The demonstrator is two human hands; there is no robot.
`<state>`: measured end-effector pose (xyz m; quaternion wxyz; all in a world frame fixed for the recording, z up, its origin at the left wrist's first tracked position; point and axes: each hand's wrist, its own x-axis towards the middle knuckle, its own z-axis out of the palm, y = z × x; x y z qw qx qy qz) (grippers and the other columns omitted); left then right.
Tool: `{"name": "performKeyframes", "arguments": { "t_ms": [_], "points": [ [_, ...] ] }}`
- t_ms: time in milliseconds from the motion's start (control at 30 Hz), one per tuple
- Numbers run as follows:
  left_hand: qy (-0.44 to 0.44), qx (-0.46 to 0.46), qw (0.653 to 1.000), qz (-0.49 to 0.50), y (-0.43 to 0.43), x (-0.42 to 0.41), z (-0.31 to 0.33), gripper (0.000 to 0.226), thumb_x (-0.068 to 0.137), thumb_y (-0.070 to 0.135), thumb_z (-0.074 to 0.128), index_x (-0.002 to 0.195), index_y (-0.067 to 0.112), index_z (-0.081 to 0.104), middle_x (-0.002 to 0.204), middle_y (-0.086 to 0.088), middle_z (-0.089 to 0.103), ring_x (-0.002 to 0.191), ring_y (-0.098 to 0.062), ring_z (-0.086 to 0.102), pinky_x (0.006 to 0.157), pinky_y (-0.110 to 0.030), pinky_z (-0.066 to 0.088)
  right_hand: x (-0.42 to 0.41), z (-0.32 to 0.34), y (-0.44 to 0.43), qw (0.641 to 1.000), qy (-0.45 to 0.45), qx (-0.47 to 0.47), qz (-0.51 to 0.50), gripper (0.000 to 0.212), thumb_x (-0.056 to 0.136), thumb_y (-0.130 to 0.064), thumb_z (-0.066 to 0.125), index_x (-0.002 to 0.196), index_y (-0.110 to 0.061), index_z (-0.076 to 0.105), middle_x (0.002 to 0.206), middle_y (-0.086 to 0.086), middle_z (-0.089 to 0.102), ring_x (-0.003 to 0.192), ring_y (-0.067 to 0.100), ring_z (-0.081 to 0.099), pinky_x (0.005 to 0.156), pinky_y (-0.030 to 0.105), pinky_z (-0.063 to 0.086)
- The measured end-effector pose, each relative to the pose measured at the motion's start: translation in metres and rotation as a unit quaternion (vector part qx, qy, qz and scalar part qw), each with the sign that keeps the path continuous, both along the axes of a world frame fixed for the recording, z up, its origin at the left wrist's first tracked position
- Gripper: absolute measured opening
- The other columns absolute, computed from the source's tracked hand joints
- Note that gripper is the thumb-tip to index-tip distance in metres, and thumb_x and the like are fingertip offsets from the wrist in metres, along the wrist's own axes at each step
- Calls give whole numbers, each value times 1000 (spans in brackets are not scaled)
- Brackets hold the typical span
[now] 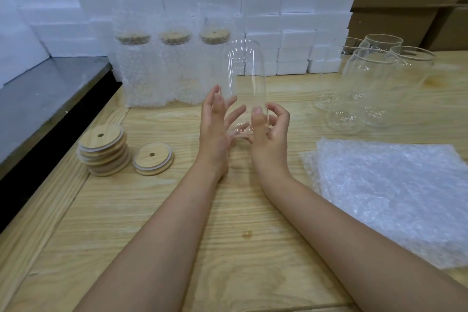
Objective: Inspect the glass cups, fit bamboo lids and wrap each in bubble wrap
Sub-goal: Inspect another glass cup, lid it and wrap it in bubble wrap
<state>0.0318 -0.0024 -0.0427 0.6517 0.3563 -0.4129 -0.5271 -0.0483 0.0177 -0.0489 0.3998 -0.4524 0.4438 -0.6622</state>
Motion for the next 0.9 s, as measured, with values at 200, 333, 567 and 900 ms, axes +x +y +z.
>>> {"name": "performKeyframes", "arguments": {
  "t_ms": [200,333,567,900],
  "points": [
    [36,30,998,-40,-5,1,-2,71,69,66,44,132,37,31,123,-10,62,107,-19,67,93,-43,53,-2,-1,-6,986,-156,62,-13,22,102,-36,36,108,-22,52,93,1,56,83,22,65,63,28,59],
    [24,44,997,-58,-4,0,-2,57,69,60,50,116,26,47,111,-10,68,99,-17,69,78,-35,57,-3,0,-7,976,-192,105,-4,32,102,-38,32,99,-20,59,90,5,59,79,25,67,67,41,61],
    [7,44,999,-11,-2,-1,1,43,72,49,60,101,17,58,98,-13,72,91,-20,72,86,-43,53,-3,0,-6,974,-192,118,8,37,103,-41,31,98,-19,61,87,8,62,79,29,67,55,33,57],
    [-31,-13,995,95,-2,2,-3,80,70,47,66,127,-7,53,86,3,72,86,-11,70,62,-24,53,3,3,7,1000,11,21,-20,48,83,-45,68,119,-36,38,120,2,40,105,20,53,89,36,52]
  ]
}}
